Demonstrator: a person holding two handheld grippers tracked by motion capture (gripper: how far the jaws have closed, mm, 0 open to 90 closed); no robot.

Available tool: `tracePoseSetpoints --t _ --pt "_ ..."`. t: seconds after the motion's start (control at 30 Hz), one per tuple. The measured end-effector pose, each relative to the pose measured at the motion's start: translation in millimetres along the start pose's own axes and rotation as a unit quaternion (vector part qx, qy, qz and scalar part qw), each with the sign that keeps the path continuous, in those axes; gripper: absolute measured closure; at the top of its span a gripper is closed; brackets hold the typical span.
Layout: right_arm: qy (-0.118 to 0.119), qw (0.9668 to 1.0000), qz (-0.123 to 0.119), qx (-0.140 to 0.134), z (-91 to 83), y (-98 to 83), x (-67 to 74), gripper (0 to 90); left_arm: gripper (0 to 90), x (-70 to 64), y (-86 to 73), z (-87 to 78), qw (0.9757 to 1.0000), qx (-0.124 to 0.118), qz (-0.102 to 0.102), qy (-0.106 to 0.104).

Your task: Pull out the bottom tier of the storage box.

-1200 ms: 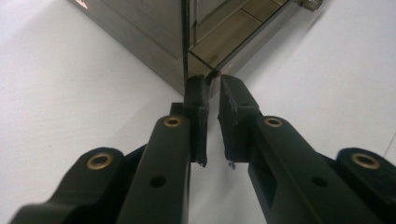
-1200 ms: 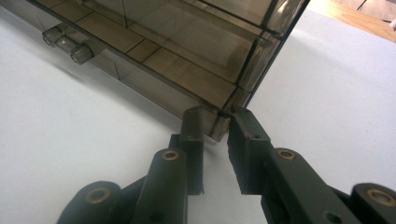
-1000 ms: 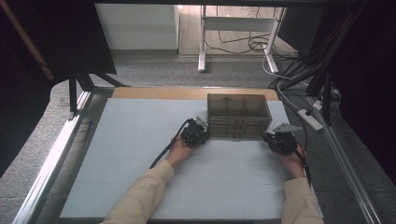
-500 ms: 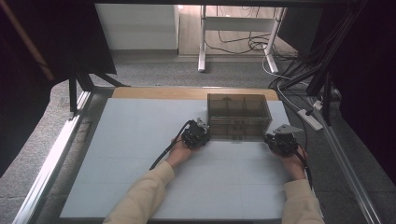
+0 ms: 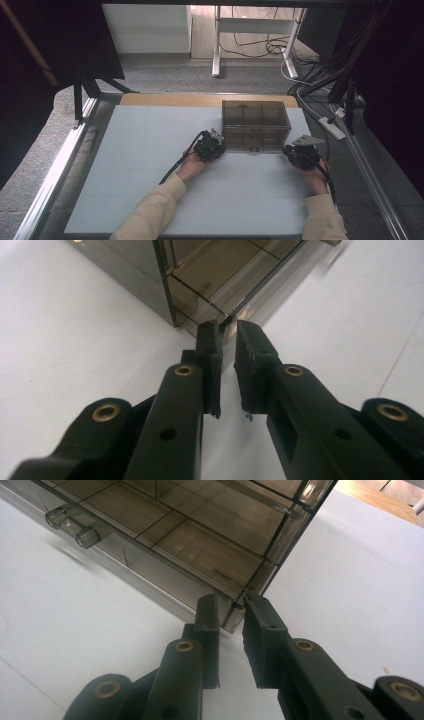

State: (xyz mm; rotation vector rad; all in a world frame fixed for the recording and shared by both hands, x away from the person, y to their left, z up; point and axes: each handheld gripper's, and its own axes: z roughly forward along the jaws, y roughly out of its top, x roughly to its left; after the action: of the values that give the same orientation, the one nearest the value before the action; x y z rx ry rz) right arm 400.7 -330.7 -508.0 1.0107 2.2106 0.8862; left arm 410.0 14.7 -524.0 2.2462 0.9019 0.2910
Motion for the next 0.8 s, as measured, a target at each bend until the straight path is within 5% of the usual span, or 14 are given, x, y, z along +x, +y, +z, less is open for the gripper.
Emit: tracePoseSetpoints --t 0.8 --pt "-0.003 1.0 0.002 0.003 -7.1 -3.3 6.7 76.3 80.8 -6.9 -3.9 -4.8 0.9999 0.007 0.009 -0.002"
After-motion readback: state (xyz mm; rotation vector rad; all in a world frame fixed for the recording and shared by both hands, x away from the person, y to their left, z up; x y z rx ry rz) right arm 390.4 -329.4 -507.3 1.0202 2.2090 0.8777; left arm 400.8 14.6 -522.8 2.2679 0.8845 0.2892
